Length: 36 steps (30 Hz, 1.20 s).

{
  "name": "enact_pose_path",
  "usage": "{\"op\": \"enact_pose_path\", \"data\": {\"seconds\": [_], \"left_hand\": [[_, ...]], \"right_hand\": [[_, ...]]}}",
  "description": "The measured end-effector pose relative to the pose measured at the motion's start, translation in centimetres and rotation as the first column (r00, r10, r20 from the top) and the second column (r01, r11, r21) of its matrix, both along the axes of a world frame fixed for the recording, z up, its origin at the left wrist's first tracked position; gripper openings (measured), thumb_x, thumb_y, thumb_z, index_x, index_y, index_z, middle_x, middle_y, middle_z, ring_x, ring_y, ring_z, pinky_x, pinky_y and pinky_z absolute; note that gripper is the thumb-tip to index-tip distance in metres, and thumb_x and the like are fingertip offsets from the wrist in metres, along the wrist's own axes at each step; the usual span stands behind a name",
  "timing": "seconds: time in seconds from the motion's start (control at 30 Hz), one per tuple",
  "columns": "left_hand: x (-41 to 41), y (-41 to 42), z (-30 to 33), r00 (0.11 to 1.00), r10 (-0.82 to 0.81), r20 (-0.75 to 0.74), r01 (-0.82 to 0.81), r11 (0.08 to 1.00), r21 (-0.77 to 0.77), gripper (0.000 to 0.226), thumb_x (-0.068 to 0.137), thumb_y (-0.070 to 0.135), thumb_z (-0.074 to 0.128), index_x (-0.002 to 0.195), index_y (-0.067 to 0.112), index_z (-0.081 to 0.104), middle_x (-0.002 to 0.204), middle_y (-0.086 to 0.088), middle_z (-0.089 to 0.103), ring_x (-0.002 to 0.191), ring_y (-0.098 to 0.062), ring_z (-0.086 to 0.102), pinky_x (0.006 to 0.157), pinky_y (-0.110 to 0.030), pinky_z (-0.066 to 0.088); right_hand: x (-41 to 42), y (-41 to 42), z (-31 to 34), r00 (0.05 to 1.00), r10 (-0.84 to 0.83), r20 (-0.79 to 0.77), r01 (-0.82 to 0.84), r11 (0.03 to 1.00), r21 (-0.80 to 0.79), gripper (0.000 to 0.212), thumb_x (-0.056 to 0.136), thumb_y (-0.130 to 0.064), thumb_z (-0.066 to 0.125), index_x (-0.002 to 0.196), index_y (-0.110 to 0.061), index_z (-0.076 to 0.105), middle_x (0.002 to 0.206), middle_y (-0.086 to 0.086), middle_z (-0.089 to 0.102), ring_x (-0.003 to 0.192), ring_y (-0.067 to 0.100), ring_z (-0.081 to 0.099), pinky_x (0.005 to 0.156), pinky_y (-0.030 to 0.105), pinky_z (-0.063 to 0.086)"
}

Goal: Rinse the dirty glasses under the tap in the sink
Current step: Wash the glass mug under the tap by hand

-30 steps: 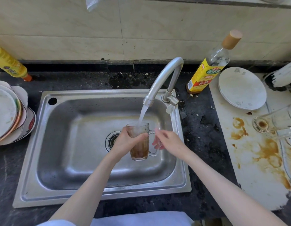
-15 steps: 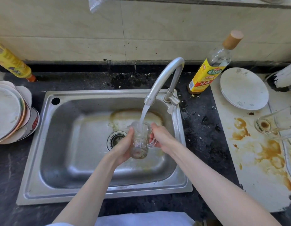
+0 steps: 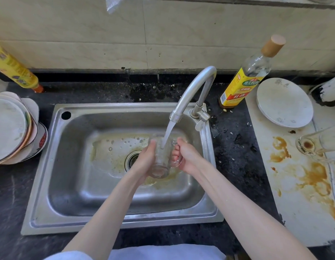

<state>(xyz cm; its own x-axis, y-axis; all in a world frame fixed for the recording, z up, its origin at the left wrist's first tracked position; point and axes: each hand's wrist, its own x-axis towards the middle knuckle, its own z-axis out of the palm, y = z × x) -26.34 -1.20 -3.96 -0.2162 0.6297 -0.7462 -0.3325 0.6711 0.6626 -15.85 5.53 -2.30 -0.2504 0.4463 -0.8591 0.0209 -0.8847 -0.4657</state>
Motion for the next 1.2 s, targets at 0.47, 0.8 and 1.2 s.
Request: {"op": "enact_pose_path", "data": {"seconds": [0.47, 0.8, 1.2], "left_hand": [[0.9, 0.4, 0.8, 0.935, -0.084, -0.344, 0.102, 0.994, 0.036, 0.063, 0.095, 0.057, 0.020, 0.112, 0.013, 0.061, 0.103, -0.014, 0.069, 0.092, -0.024, 0.066, 0.085, -0.037, 0.051], [-1.1, 0.3, 1.1, 0.989, -0.120, 0.085, 0.112, 0.990, 0.090, 0.078, 0.076, 0.078, 0.037, 0.116, 0.015, 0.063, 0.103, -0.012, 0.071, 0.096, -0.027, 0.068, 0.085, -0.043, 0.054], [-1.8, -2.5, 0.4, 0.865, -0.292, -0.408, 0.427, 0.856, 0.291, 0.080, 0.067, 0.015, 0.083, 0.129, 0.025, 0.034, 0.121, 0.013, 0.053, 0.104, 0.013, 0.052, 0.083, -0.003, 0.039]], "right_hand": [[0.6, -0.7, -0.1, 0.983, -0.162, -0.085, 0.167, 0.984, 0.058, 0.046, 0.102, -0.036, 0.031, 0.060, -0.018, 0.028, 0.037, -0.008, 0.024, 0.030, 0.005, 0.023, 0.033, 0.014, 0.016], [1.0, -1.4, -0.2, 0.982, -0.054, -0.179, 0.094, 0.969, 0.228, 0.044, 0.101, -0.035, 0.032, 0.061, -0.017, 0.030, 0.043, -0.007, 0.025, 0.036, 0.007, 0.024, 0.039, 0.018, 0.024], [3.3, -0.7, -0.7, 0.914, 0.394, 0.094, -0.390, 0.794, 0.467, 0.054, 0.099, -0.038, 0.038, 0.103, 0.014, 0.056, 0.062, -0.001, 0.044, 0.054, 0.006, 0.042, 0.068, 0.022, 0.038]]}}
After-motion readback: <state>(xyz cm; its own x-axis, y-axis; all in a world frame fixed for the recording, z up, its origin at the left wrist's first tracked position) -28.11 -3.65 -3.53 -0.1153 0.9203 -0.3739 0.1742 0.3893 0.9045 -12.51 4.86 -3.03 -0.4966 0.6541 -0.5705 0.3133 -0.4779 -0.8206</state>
